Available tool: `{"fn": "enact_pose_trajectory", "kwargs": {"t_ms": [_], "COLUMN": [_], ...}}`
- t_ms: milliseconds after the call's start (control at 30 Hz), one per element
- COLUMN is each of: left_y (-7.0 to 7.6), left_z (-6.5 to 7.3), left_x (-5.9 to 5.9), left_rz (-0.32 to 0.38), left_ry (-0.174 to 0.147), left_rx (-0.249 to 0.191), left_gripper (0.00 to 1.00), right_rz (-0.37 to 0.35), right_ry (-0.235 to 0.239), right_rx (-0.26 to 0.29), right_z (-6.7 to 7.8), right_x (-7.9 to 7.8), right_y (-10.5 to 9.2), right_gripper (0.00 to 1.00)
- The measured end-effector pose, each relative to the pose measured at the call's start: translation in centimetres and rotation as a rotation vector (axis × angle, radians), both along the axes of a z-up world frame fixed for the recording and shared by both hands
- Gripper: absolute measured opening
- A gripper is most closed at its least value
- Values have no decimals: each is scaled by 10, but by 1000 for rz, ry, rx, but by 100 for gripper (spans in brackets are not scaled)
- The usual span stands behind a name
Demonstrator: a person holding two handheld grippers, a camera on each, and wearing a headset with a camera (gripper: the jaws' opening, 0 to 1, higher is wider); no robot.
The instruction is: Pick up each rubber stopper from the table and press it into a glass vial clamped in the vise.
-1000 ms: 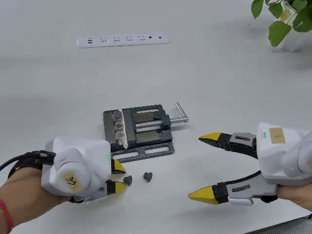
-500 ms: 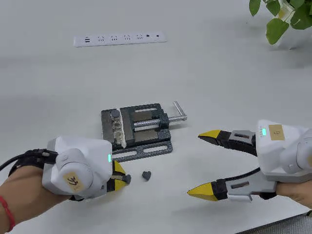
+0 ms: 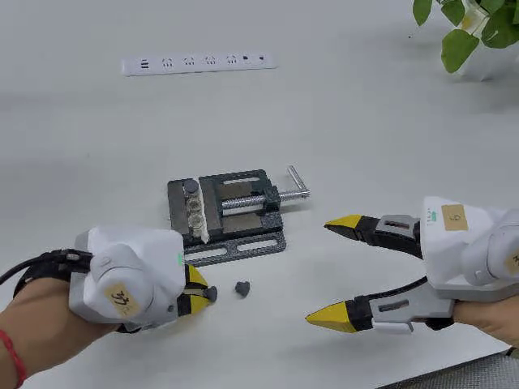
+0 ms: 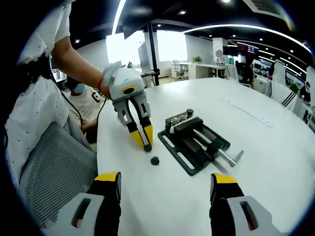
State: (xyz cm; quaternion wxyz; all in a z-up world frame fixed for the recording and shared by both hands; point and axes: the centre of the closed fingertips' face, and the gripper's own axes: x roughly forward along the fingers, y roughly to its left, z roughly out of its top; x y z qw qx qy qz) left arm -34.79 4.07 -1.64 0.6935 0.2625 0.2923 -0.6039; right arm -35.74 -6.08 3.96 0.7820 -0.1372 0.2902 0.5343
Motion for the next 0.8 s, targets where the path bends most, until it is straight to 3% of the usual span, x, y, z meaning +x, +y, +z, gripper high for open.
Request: {"fn": "enact_pose_trajectory", "kwargs": {"t_ms": [200,300,433,500,567,800], "left_y": [-8,-15,-15,-16,-17,-22], "left_z": [27,46,59,67,75,99], "left_x": [5,2,3,2,0,-5], "left_rz": [120,159,202,223,235,266], "left_ry": [59,74,89,100,104,116], "left_rx": [-122,-175,-228,-259,-277,-354], "left_gripper": [4,4,4,4,4,4], "right_rz": [1,7,13,32,56,184], "right_ry": [7,5,22,11,41,53], "right_rx": [21,32,43,50,46,39], "right_z": [14,25,40,48,54,71], "right_x": [5,10,15,17,15,3], "right_y": [9,15,23,30,37,62], "right_gripper": [69,64,57,54,50,36]}}
